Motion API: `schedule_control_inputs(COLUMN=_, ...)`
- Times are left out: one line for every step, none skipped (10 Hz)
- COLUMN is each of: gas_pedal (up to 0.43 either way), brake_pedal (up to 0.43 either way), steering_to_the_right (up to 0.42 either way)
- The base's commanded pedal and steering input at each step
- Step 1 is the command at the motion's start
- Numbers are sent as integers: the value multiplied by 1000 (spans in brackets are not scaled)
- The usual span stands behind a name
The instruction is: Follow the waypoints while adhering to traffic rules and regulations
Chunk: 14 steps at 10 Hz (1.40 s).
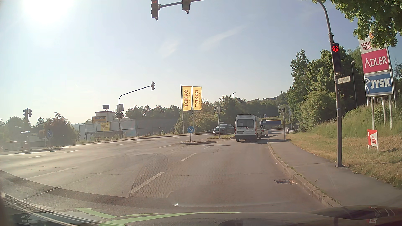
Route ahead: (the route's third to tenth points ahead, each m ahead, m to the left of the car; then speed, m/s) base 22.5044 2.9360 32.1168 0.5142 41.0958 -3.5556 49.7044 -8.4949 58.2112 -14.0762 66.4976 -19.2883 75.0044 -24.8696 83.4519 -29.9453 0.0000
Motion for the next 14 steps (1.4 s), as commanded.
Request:
schedule_control_inputs(gas_pedal=0, brake_pedal=311, steering_to_the_right=44)
schedule_control_inputs(gas_pedal=0, brake_pedal=317, steering_to_the_right=44)
schedule_control_inputs(gas_pedal=0, brake_pedal=317, steering_to_the_right=44)
schedule_control_inputs(gas_pedal=0, brake_pedal=311, steering_to_the_right=44)
schedule_control_inputs(gas_pedal=0, brake_pedal=317, steering_to_the_right=44)
schedule_control_inputs(gas_pedal=0, brake_pedal=317, steering_to_the_right=44)
schedule_control_inputs(gas_pedal=0, brake_pedal=311, steering_to_the_right=44)
schedule_control_inputs(gas_pedal=0, brake_pedal=317, steering_to_the_right=44)
schedule_control_inputs(gas_pedal=0, brake_pedal=317, steering_to_the_right=44)
schedule_control_inputs(gas_pedal=0, brake_pedal=311, steering_to_the_right=44)
schedule_control_inputs(gas_pedal=0, brake_pedal=311, steering_to_the_right=44)
schedule_control_inputs(gas_pedal=0, brake_pedal=317, steering_to_the_right=44)
schedule_control_inputs(gas_pedal=0, brake_pedal=317, steering_to_the_right=44)
schedule_control_inputs(gas_pedal=0, brake_pedal=317, steering_to_the_right=44)
